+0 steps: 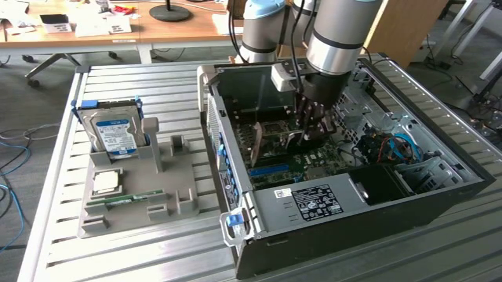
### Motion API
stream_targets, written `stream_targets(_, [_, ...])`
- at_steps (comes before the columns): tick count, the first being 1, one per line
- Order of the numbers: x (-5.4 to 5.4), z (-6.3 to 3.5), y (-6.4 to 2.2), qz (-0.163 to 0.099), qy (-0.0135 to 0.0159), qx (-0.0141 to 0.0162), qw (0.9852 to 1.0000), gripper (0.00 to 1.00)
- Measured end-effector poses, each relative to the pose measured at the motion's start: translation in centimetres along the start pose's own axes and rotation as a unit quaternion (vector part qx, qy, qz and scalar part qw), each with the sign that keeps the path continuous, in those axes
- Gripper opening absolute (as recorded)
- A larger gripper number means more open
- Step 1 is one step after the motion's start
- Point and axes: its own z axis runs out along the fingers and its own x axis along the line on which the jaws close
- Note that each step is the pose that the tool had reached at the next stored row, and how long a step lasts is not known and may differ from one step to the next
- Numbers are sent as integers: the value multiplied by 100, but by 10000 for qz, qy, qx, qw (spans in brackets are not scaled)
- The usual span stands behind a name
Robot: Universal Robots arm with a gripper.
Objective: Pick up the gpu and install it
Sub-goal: 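Insert the gpu into the slot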
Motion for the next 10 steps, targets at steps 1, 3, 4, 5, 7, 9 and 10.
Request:
stream_targets(1, [0,-1,18,-1,0,4,10000,27])
stream_targets(3, [0,-1,52,0,0,8,10000,27])
stream_targets(4, [0,1,61,0,-1,9,10000,27])
stream_targets(5, [0,5,68,-1,-1,10,10000,27])
stream_targets(7, [1,23,80,0,0,10,10000,27])
stream_targets(9, [1,43,91,-1,0,10,10000,27])
stream_targets(10, [2,52,97,-1,1,10,10000,27])
